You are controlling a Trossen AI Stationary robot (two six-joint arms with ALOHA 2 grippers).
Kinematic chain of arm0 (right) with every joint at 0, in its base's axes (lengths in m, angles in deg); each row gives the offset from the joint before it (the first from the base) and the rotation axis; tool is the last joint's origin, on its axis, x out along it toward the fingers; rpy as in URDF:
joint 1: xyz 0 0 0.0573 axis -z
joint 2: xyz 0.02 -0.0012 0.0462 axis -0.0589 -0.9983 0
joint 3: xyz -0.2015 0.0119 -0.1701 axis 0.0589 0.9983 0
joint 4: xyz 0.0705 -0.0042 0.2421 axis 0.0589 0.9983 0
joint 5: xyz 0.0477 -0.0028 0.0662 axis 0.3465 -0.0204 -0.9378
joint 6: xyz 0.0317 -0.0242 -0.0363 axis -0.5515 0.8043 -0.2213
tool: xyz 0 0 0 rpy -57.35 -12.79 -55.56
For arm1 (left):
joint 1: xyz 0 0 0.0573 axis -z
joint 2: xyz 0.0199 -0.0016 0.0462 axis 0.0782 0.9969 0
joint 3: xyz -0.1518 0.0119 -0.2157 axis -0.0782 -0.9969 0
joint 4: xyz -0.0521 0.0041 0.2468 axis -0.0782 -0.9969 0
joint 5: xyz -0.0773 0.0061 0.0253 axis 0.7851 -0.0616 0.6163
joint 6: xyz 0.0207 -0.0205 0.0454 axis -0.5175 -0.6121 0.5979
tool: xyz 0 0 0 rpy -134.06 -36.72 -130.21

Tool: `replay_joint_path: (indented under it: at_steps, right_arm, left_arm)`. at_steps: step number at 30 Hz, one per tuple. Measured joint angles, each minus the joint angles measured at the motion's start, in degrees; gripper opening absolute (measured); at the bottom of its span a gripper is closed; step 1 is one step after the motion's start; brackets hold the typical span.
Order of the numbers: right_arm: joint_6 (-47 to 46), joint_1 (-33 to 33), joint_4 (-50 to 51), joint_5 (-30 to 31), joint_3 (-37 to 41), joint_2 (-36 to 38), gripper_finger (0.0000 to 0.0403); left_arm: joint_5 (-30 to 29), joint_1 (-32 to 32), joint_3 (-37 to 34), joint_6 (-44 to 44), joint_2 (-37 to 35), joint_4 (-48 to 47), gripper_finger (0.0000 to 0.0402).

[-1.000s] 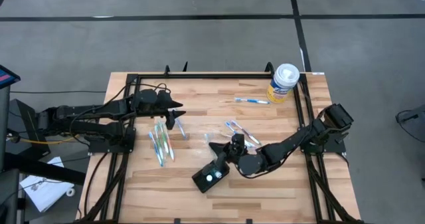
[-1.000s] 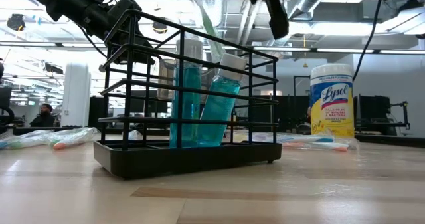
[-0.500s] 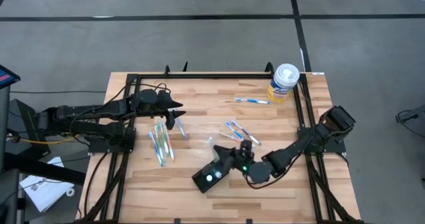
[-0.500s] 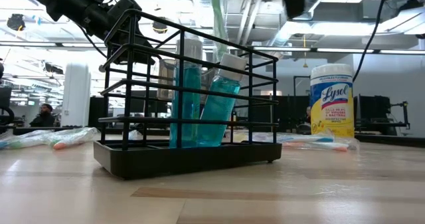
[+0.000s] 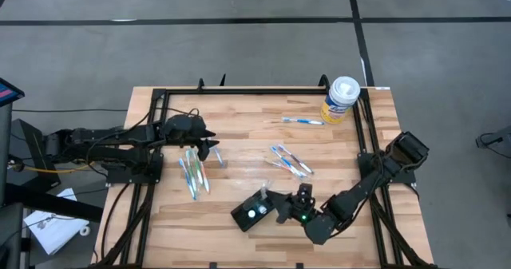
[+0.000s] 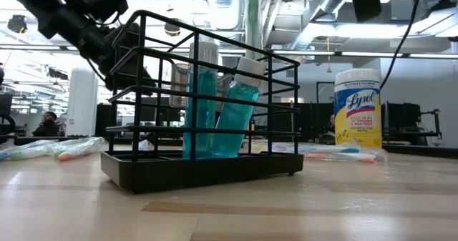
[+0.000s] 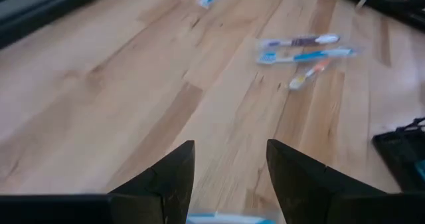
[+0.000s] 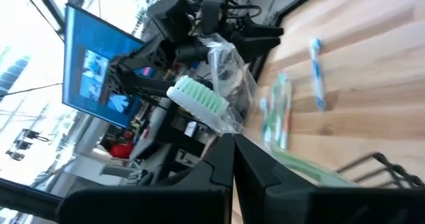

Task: Pick & Place toothbrushing station
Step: Put the green toothbrush into the mesh organizer

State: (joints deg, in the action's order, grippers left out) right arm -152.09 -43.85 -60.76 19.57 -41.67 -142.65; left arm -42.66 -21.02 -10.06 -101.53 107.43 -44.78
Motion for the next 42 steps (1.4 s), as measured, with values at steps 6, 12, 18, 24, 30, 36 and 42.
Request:
replay_joint_path:
  at_steps: [6, 12, 18, 24, 30, 36, 42]
  right_arm:
    - [-9.0, -0.1, 10.2, -1.0, 0.0, 0.0, 0.0000]
    - [-14.2, -0.1, 10.7, -1.1, 0.1, -3.0, 0.0000]
    - [-14.6, -0.6, -3.0, -1.4, 0.0, -10.5, 0.0000]
    - [-14.6, -1.4, -17.4, -2.4, 0.0, -18.1, 0.0000]
    - [-7.8, -1.0, -19.3, -4.2, 0.0, -15.5, 0.0003]
    - [-5.0, 2.2, -18.3, -14.9, 0.0, -13.7, 0.0071]
    - [8.1, 4.6, -38.6, -22.1, 0.0, -13.7, 0.0178]
  left_arm:
    - [-0.3, 0.0, -1.0, 0.1, 0.0, 1.7, 0.0182]
    - [-0.5, 0.0, -1.0, 0.4, 0.0, 2.2, 0.0182]
    - [-0.5, 0.0, -1.0, 0.4, 0.0, 2.5, 0.0182]
    - [-0.5, 0.0, -1.0, 0.5, 0.0, 2.5, 0.0182]
    - [-0.5, 0.0, -1.0, 0.4, 0.0, 2.5, 0.0182]
    - [-0.5, 0.0, -1.0, 0.4, 0.0, 2.5, 0.0182]
    - [-0.5, 0.0, -1.0, 0.1, 0.0, 2.6, 0.0182]
